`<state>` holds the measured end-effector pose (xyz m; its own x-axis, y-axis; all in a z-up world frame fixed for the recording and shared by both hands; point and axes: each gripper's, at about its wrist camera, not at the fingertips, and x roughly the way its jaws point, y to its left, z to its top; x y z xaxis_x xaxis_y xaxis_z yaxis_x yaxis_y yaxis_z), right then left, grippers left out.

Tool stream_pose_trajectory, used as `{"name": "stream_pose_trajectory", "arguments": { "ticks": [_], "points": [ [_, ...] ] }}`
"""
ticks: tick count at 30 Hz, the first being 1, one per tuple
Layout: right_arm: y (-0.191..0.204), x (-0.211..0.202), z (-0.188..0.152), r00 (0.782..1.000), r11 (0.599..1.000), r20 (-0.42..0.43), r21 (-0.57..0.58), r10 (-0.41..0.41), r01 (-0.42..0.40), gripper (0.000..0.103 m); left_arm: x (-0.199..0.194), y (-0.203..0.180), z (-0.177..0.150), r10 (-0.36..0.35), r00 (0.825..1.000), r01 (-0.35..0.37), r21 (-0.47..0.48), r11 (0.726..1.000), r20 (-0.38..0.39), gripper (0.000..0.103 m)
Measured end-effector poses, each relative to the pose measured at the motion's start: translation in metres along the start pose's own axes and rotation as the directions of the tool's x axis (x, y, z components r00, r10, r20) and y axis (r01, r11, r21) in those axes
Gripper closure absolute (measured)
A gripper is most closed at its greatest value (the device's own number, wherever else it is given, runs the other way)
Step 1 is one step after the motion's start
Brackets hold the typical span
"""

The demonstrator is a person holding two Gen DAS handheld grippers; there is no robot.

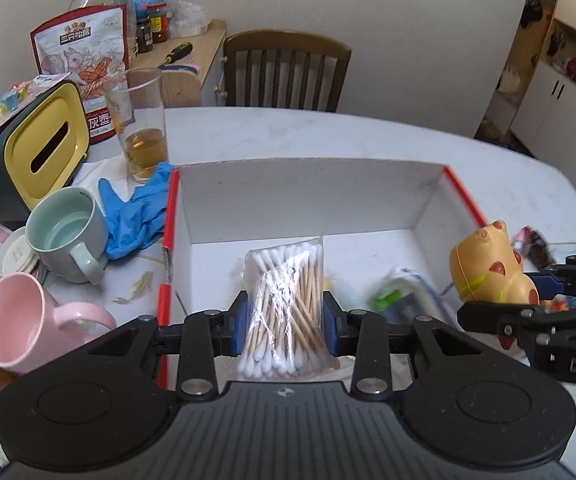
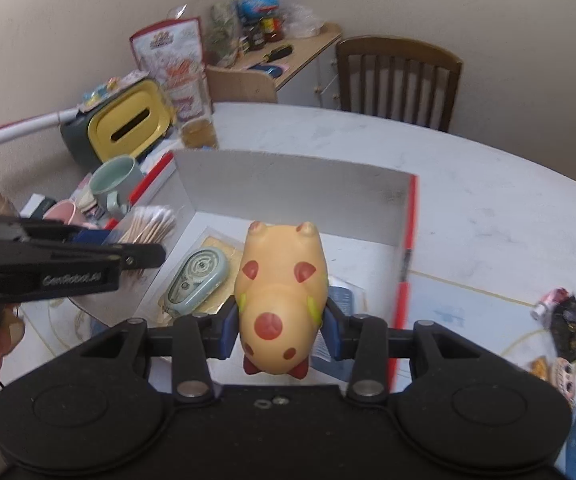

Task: Organize objects
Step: 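Carry the cotton swab bag and piggy bank into the cardboard box and lower them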

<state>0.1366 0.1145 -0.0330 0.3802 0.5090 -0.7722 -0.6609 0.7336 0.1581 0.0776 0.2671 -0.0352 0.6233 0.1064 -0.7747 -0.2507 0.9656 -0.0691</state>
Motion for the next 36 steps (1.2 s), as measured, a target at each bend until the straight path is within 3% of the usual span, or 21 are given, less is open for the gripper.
{"name": "stream_pose_trajectory", "arguments": {
  "ticks": [10,19,24,33,36],
  "points": [
    [0.02,0.049,0.0,0.998,0.997,-0.061,-0.083,-0.012,0.007,0.061,0.043,0.004,0.002,0.052,0.997,-0.049,0.056,0.997,-0.054,0.068],
    [0.019,0.08,-0.005,0.994,0.995,-0.099,-0.088,-0.047,0.038,0.06,0.053,-0.005,0.004,0.103,0.994,-0.097,0.144,0.985,-0.033,0.068],
    [0.018,0.088,-0.005,0.992,0.994,-0.112,-0.103,-0.056,0.044,0.06,0.057,-0.012,0.002,0.06,0.997,-0.052,0.156,0.986,-0.047,0.068],
    [0.02,0.09,-0.004,0.991,0.992,-0.12,-0.117,-0.061,0.047,0.058,0.065,-0.015,0.002,0.066,0.994,-0.051,0.163,0.985,-0.09,0.067],
    [0.022,0.089,-0.004,0.99,0.991,-0.124,-0.124,-0.067,0.051,0.053,0.066,-0.013,0.004,0.056,0.993,-0.04,0.148,0.988,-0.108,0.067]
  ]
}}
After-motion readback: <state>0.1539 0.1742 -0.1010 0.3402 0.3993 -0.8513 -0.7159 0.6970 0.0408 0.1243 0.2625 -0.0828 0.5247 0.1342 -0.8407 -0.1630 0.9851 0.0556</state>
